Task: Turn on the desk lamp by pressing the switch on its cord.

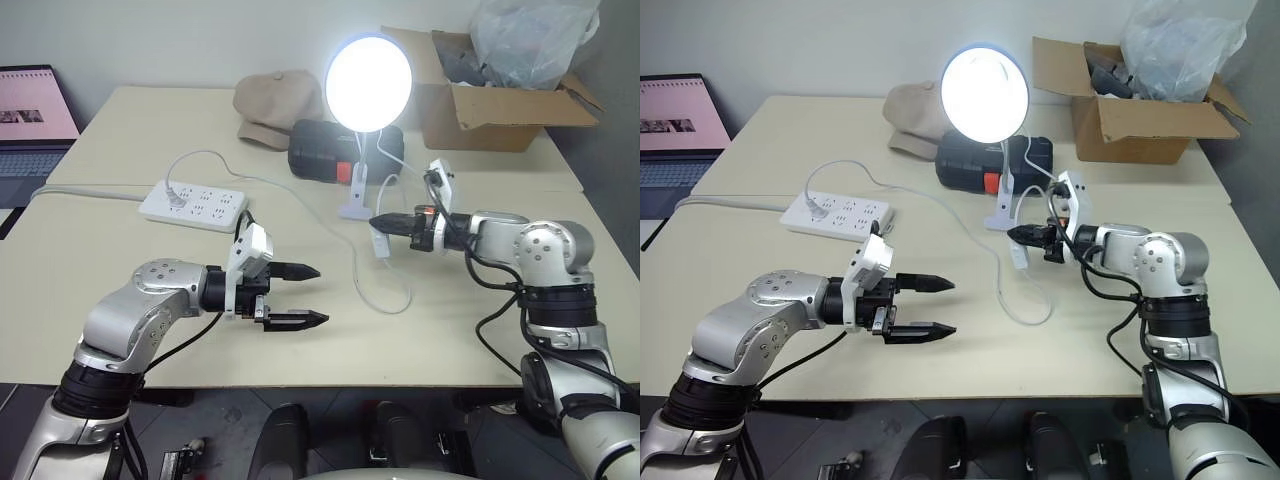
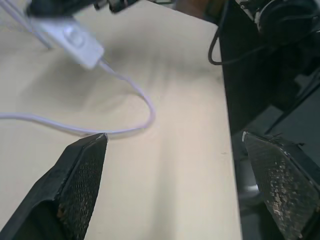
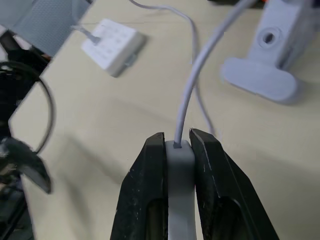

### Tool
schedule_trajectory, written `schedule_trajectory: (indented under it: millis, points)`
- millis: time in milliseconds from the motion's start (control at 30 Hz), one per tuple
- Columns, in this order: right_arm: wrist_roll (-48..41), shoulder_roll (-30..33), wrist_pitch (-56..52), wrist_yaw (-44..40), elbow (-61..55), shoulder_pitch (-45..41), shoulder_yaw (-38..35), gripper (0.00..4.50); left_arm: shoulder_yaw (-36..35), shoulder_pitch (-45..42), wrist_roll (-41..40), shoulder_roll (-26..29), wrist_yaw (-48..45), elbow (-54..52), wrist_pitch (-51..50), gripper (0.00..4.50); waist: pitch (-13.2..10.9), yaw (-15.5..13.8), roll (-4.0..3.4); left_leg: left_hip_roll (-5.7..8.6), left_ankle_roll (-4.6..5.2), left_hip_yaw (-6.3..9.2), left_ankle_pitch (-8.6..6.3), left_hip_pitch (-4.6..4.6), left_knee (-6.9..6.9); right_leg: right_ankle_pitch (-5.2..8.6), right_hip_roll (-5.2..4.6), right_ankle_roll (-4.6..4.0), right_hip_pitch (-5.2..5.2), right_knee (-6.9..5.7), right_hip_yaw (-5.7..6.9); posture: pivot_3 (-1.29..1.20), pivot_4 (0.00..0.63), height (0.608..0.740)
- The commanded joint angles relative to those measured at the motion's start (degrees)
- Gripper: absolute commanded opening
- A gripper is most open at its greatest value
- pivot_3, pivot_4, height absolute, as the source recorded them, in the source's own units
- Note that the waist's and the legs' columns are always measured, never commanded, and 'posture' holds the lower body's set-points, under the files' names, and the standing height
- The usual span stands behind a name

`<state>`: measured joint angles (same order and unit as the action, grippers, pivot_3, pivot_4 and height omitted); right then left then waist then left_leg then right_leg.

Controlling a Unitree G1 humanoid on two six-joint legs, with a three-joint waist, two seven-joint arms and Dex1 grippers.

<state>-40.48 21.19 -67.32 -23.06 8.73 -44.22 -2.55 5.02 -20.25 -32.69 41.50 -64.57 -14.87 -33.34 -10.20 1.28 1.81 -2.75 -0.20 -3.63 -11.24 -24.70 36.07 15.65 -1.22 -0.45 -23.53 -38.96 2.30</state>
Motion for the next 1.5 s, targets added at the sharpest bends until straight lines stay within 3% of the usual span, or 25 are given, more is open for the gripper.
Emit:
schedule_trajectory:
  millis: [33, 200, 267, 500, 600, 833, 1200, 1500]
  points:
    - [4.81, -0.89, 4.11, 1.3, 3.99, -1.9, 0.62, 0.36, -1.63, -0.08, 2.55, -1.89, 3.27, -1.54, 4.84, 4.5, 0.0, 0.0, 0.0, 0.0, 0.0, 0.0, 0.0, -0.01, 0.0, 0.0, 0.0, 0.0, -0.01, 0.0, 0.0, 0.0, 0.15, 0.74]
    - [8.35, -1.85, 6.67, 2.18, 7.28, -2.15, -0.05, 0.36, -1.7, 1.94, 3.02, -1.24, 3.62, -4.3, 5.55, 4.5, 0.0, 0.16, 0.0, -0.01, 0.0, -0.05, 0.0, -0.04, -0.02, 0.0, 0.01, 0.01, -0.03, 0.01, -0.02, 0.0, 0.15, 0.74]
    - [8.96, -2.23, 7.38, 2.19, 7.81, -2.04, -0.63, 1.06, -2.11, 2.18, 3.57, -1.49, 4.55, -4.42, 6.33, 4.5, 0.0, 0.19, 0.0, -0.03, 0.0, -0.04, 0.0, -0.04, -0.02, 0.0, 0.01, 0.0, -0.03, 0.01, -0.01, 0.0, 0.15, 0.74]
    - [9.4, -0.95, 9.11, -1.34, 3.91, -1.07, -0.41, 2.61, -2.26, 0.18, 8.64, -4.06, 9.32, -0.92, 12.24, 4.5, 0.0, 0.13, 0.0, -0.02, 0.01, -0.02, 0.01, -0.03, 0.01, -0.01, 0.01, 0.03, -0.02, -0.02, 0.01, 0.0, 0.15, 0.74]
    - [9.96, 2.46, 9.83, -5.06, -0.87, 0.49, 1.1, 2.61, -3.44, -1.48, 11.94, -4.64, 12.53, 1.09, 15.75, 4.5, 0.0, 0.01, 0.0, -0.02, 0.01, -0.03, 0.01, -0.04, 0.0, -0.01, 0.02, 0.03, -0.03, 0.0, 0.0, 0.0, 0.15, 0.74]
    - [9.91, 9.49, 10.94, -12.28, -9.93, 3.35, 2.91, 2.61, -6.67, -5.16, 12.52, -3.15, 15.84, 3.17, 13.19, 4.5, -0.01, 0.06, -0.01, -0.03, 0.01, -0.03, 0.0, -0.06, -0.01, -0.01, 0.03, 0.04, -0.05, 0.01, 0.01, 0.0, 0.15, 0.74]
    - [9.14, 25.75, 23.61, -35.35, -22.75, 12.18, 4.41, 2.61, -14.41, 1.62, 1.46, 7.92, 9.44, -3.86, -3.33, 4.5, -0.05, 0.2, -0.01, -0.05, 0.01, 0.0, 0.0, -0.05, -0.01, 0.01, 0.04, 0.05, -0.06, 0.03, 0.05, 0.0, 0.15, 0.74]
    - [7.91, 30.36, 25.31, -38.41, -26.41, 15.46, 0.58, 2.61, -16.5, 6.0, -5.38, 11.05, 4.68, -7.81, -7.2, 4.5, -0.05, 0.06, 0.0, -0.04, 0.0, 0.04, 0.0, 0.05, 0.02, 0.01, 0.0, 0.04, 0.02, 0.01, 0.06, 0.0, 0.15, 0.74]
